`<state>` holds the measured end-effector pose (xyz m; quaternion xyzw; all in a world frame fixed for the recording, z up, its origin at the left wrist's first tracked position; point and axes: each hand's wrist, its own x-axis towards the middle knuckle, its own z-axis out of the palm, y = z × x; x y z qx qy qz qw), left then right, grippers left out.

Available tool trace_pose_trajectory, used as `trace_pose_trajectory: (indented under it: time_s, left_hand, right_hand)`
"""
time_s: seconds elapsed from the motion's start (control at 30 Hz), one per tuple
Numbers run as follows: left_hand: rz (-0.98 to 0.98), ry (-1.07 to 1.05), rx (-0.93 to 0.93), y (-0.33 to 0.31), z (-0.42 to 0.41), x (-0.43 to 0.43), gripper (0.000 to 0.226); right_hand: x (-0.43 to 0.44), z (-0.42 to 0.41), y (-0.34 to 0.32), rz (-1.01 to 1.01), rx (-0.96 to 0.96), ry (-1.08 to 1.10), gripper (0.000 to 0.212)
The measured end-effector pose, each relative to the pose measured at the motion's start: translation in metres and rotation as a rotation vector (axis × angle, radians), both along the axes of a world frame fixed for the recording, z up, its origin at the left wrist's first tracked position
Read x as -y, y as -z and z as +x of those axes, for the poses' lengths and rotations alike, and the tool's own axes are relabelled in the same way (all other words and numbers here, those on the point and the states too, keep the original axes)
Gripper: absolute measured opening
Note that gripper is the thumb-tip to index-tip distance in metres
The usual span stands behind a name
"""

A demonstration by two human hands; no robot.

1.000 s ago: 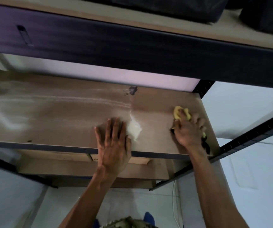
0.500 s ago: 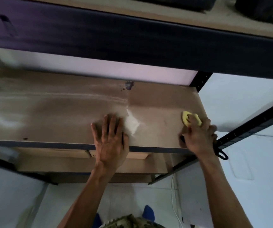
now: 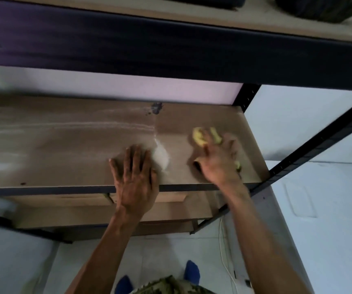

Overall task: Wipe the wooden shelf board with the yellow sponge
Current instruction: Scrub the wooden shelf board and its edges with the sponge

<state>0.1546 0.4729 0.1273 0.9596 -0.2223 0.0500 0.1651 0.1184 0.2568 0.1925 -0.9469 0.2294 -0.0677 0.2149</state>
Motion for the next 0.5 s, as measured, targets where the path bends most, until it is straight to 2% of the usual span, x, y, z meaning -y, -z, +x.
trace_pose_trajectory:
  time_s: [0.1,0.17,0.23,0.4,0.5]
  left_hand:
    - [0.001,-0.014,-0.024,-0.005,-0.001,0.001,0.064]
    - [0.029,-0.013,-0.035,-0.006,-0.002,0.001,0.065]
    - [0.035,-0.019,-0.037,-0.007,-0.003,0.001,0.066]
    - [0.068,-0.028,-0.019,-0.008,-0.001,0.001,0.066]
    - [0.040,-0.026,-0.019,-0.005,-0.002,0.000,0.064]
  right_hand:
    - [0.051,-0.018,0.002,-0.148,-0.089,0.213,0.061]
    - [0.047,-0.020,0.012,-0.190,-0.127,0.283,0.055]
    - [0.015,-0.010,0.022,-0.209,-0.132,0.164,0.054]
    - [-0.061,0.013,0.026,-0.160,-0.032,-0.324,0.052]
    - [-0.032,0.019,0.019,-0.034,0.026,-0.325,0.057]
